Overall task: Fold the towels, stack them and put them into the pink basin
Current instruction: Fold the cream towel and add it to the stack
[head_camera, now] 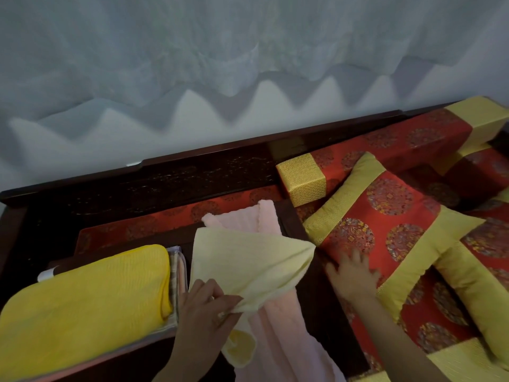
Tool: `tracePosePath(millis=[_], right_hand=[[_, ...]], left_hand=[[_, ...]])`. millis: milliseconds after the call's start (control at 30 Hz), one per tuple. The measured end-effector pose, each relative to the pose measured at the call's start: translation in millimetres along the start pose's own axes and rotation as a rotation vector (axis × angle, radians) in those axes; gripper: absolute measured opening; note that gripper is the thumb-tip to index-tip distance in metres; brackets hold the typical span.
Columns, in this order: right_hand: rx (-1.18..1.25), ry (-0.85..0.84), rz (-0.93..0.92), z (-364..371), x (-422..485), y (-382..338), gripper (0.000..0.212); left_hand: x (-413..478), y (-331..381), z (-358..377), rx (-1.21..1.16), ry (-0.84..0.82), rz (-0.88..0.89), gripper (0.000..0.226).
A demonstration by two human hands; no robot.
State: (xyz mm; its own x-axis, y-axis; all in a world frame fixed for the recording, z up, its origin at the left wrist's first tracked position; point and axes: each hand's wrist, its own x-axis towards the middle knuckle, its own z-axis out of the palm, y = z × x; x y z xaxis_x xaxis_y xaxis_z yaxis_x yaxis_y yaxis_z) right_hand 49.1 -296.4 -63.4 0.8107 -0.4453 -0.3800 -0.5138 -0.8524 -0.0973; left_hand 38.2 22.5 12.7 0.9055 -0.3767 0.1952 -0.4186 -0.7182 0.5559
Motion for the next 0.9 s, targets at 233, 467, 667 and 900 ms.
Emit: tracePosePath(millis=[233,467,667,900], right_hand=[[0.628,-0.160,-0.876,-47.8,-60.2,-41.7,0.059],[0.832,0.014,-0.979,-45.6,-73.1,-69.8,0.021],[1.128,-0.219,-0.669,-64.8,-66.0,6.8,0.023],[1.174,-0.445,-0.399,-28.7,-53.2,26.7,0.017]], left_hand=[[10.4,14.6,4.3,-0.071,-0.043,0.027,0.019],[24.3,12.6,-12.9,-0.177,-0.079,0.021,0.031],[8.3,-45.7,-69.6,-0.059,-0.366,-0.043,0.071],[6.6,-68.1,-49.7,0.031,-0.856,-0.064,0.039]])
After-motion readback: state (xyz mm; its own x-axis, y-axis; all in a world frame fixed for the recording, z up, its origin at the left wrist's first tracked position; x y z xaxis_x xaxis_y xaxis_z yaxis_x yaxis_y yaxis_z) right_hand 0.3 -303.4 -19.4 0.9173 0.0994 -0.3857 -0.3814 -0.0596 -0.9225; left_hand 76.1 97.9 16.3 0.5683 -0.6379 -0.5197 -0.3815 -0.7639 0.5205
